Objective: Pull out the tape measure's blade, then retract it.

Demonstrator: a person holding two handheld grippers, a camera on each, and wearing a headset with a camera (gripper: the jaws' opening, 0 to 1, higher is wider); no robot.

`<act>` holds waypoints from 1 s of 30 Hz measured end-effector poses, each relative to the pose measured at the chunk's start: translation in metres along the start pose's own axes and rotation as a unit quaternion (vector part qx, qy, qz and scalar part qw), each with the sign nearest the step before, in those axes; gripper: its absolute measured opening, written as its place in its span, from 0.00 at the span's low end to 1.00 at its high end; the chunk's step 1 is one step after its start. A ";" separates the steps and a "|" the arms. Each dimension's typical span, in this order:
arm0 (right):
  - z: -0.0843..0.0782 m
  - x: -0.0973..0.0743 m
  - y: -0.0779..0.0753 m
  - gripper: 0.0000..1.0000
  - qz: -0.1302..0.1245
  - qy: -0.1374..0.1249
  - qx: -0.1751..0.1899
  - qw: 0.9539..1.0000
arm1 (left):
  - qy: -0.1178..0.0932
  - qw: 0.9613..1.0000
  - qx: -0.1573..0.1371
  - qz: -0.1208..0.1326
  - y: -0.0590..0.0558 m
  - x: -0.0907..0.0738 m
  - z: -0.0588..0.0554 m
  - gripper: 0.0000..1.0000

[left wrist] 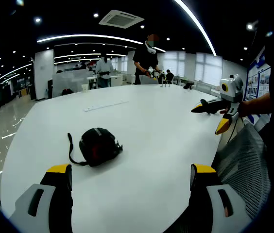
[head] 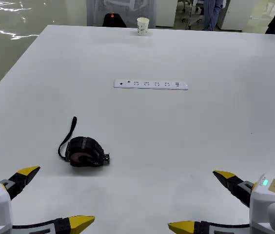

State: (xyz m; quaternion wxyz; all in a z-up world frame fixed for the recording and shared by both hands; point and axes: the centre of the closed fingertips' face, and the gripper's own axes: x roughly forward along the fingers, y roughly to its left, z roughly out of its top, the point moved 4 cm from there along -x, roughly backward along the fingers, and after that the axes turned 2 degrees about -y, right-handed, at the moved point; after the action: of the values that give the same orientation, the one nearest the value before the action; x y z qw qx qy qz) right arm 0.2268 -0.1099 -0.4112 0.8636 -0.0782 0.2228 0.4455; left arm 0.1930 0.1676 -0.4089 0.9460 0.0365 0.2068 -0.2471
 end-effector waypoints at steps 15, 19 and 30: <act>0.001 0.000 0.000 0.97 0.001 0.001 0.000 1.000 | 0.001 1.000 0.001 0.000 0.001 -0.001 0.001 0.99; 0.001 0.000 -0.001 0.98 -0.001 0.002 -0.005 1.000 | 0.001 1.000 0.002 -0.001 0.002 -0.001 0.001 0.99; -0.001 0.001 -0.003 0.98 -0.003 0.009 -0.009 1.000 | 0.002 1.000 0.005 -0.002 0.003 -0.001 0.002 0.99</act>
State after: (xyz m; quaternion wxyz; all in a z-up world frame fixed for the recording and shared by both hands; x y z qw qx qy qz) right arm 0.2294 -0.1118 -0.4130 0.8620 -0.0902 0.2265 0.4443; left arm 0.1941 0.1709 -0.4068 0.9450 0.0410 0.2075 -0.2494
